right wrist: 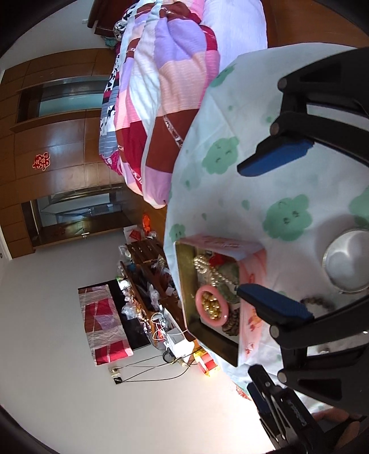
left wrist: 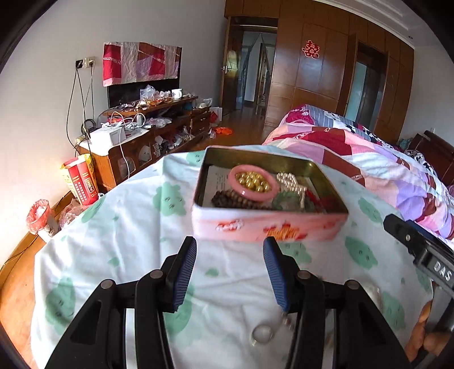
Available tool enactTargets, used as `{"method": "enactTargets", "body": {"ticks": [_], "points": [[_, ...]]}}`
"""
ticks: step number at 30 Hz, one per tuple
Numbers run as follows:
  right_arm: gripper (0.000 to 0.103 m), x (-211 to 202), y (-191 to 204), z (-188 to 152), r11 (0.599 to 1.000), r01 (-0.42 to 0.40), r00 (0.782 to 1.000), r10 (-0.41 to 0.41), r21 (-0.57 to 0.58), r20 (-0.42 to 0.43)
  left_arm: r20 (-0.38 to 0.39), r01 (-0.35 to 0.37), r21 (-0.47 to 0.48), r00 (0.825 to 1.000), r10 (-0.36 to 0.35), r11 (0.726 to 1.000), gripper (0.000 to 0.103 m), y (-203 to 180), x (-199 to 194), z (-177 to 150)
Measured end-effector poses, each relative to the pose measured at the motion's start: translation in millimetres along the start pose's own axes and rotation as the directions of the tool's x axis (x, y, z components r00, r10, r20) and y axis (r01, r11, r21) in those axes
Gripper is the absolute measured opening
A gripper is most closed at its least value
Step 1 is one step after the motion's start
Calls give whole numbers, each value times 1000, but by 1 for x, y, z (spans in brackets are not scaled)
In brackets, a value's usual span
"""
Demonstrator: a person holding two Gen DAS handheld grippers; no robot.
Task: Organize jewelry
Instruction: 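Move the left gripper to the silver ring while the right gripper approaches the silver bangle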
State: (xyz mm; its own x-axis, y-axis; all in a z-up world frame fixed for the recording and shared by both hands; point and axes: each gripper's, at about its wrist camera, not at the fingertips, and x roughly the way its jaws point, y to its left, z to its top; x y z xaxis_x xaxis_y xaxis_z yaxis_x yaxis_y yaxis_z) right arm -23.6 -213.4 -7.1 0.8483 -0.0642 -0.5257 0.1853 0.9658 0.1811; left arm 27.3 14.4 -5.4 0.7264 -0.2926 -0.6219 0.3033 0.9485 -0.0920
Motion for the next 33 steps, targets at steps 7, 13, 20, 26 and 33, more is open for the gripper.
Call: {"method": "enactTargets", "body": {"ticks": [7,13,20,26,33], "points": [[81,-6,-1,-9,1000,-2,1000,3,7,-10,-42,11,6,999,-11,1000,50,11,-11,-17],[81,-16,0,-12,1000,-6,1000,6,-3,-3,-86,69,16,994,-67,998,50,13,-18,-30],[81,-18,-2,-15,1000,-19,1000,20,22,-16,-215,130,82,970,-110,988,50,-3,-5,-51],[81,-20,-1,-22,1000,-16,999,17,27,-40,-236,161,77,962,-139,984,50,-7,-3,-48],[81,-20,-2,-26,1000,-6,998,8,24,-69,-268,165,89,954,-136,982,50,-13,4,-46]]}}
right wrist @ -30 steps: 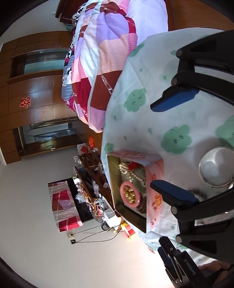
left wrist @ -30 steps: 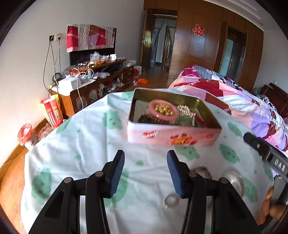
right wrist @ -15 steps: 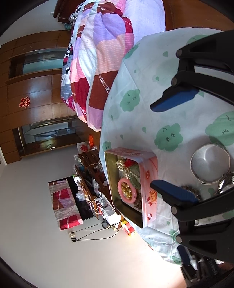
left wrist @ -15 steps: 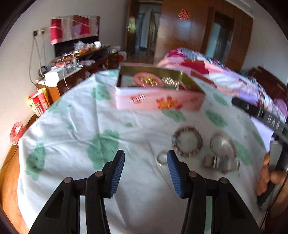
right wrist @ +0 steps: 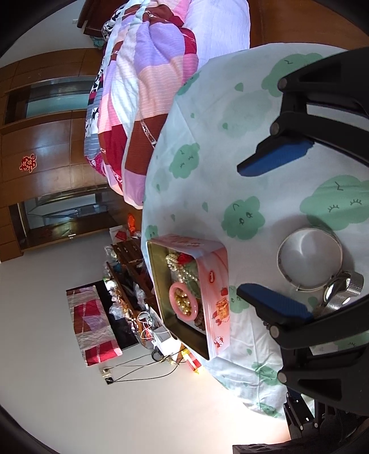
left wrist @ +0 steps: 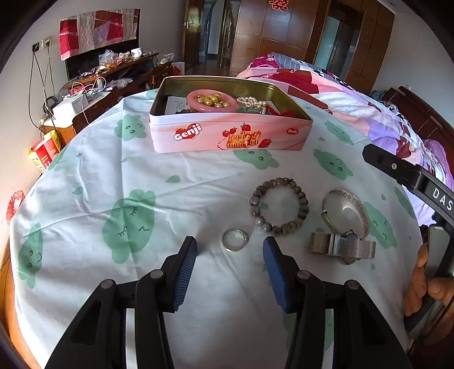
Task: Organize jewelry
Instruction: 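Move the left gripper to the silver ring while the right gripper approaches the silver bangle, then grasp the silver ring with the left gripper while the right gripper grasps and lifts the silver bangle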
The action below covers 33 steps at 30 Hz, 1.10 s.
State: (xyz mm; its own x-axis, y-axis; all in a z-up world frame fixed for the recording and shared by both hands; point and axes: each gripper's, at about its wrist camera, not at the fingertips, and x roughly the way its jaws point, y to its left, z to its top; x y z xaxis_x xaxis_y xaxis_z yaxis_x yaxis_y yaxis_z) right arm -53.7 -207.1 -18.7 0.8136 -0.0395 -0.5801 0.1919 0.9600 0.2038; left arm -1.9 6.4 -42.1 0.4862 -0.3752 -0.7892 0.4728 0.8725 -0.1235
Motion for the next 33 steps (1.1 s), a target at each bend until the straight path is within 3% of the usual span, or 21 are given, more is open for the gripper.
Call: {"method": "enactTargets", "body": {"ticks": [5,11,19,28,30,33], "points": [[81,2,-3,0,1000,-2,1000,2,16,-7,-8,-23,14,1000,23,1000,44,-2,3,3],[81,3,-5,0,1000,2,1000,-1,24,-16,-9,-39,28,999,40,999,21,-5,4,5],[81,4,-12,-1,998,-8,1000,9,59,-18,3,-12,15,1000,12,1000,20,-3,-1,2],[80,13,-35,-2,982,-64,995,76,180,-61,162,-51,-39,985,57,998,20,6,-31,-2],[63,16,-33,-2,982,-97,990,112,164,-88,174,-41,-60,983,51,997,20,11,-33,-2],[57,19,-21,-3,993,-89,983,99,74,-156,161,-40,-78,986,52,996,20,14,-29,1]]}}
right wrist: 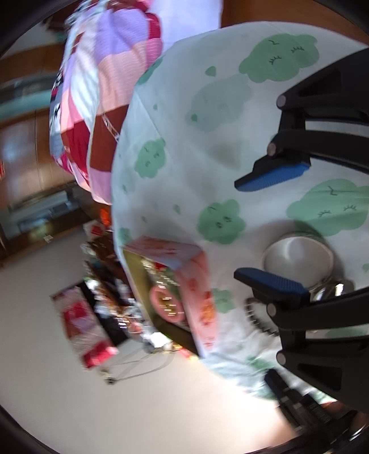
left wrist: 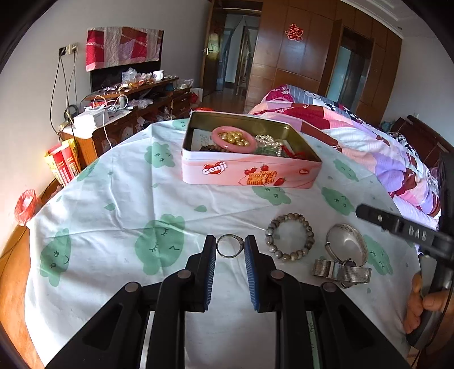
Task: Organize jewelry
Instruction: 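Grasp the silver ring with the left gripper while the right gripper grasps and lifts the silver bangle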
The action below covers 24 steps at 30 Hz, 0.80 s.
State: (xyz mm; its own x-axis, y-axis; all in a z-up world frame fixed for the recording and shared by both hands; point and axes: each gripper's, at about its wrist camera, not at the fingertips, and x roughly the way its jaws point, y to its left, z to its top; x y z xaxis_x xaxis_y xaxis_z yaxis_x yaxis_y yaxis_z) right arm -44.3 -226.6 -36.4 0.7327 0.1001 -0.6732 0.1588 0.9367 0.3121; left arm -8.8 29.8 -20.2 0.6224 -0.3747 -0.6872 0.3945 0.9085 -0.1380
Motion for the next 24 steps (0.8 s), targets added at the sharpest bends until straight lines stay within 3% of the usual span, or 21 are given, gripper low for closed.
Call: {"method": "enactTargets", "body": {"ticks": [8,9,10,12,13,19,24], "points": [[47,12,22,-19,977,92,984,-119,-194,-129,-15,2,-16,1000,-2,1000,20,1,3,-1],[37,13,23,-20,974,93,984,-122,-206,-130,-16,2,-21,1000,-2,1000,20,2,3,-1],[35,15,25,-21,969,100,982,-133,-225,-136,-15,1,-25,1000,-2,1000,20,2,3,-1],[17,16,32,-22,954,131,976,-172,-271,-132,-14,2,-35,1000,-3,999,20,4,3,-2],[14,16,33,-23,949,138,975,-180,-284,-129,-12,2,-39,1000,-3,999,20,5,2,-2],[9,6,26,-19,972,76,990,-101,-224,-101,23,24,-53,999,-22,998,20,8,-5,-4],[9,-11,26,-7,982,55,998,-58,-179,-12,-30,17,-48,999,-19,999,20,7,4,-5]]}}
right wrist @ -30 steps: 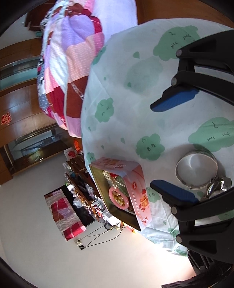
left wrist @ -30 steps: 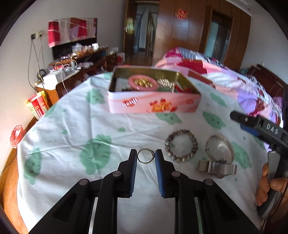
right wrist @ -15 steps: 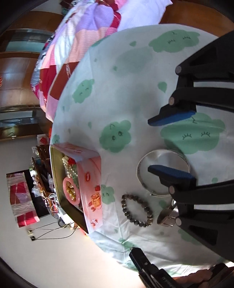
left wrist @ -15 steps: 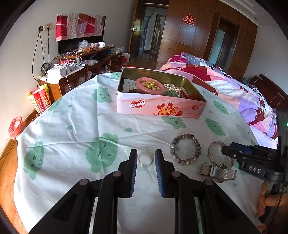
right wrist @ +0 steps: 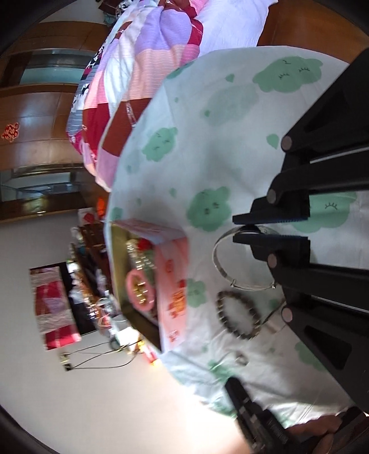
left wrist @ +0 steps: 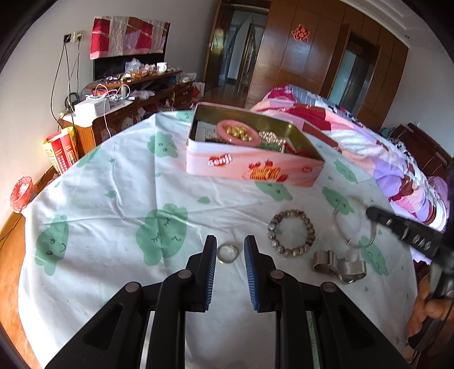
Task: Organize jewelry
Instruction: 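Grasp the silver ring with the left gripper while the right gripper grasps and lifts the silver bangle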
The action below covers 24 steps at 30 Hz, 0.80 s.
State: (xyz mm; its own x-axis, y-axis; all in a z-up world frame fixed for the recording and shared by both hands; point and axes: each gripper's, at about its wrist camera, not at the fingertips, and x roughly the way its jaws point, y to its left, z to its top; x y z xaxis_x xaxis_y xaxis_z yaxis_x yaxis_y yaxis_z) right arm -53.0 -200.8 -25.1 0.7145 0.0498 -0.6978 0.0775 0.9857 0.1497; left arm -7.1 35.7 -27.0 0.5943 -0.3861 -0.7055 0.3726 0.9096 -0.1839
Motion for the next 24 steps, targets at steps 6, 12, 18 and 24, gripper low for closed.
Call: {"method": "enactTargets", "body": {"ticks": [6,12,18,24], "points": [[9,-6,-2,6,999,-40,999,39,31,39,-112,2,8,994,-2,1000,21,-1,20,-6],[9,-8,-3,7,997,-65,996,62,46,59,-125,-30,69,991,39,997,24,-13,22,-2],[9,-10,2,7,998,-53,996,51,20,69,-132,-60,101,989,73,993,24,-16,28,3],[9,-14,3,8,999,-53,995,52,13,80,-129,-83,138,986,101,987,21,-21,30,3]]}}
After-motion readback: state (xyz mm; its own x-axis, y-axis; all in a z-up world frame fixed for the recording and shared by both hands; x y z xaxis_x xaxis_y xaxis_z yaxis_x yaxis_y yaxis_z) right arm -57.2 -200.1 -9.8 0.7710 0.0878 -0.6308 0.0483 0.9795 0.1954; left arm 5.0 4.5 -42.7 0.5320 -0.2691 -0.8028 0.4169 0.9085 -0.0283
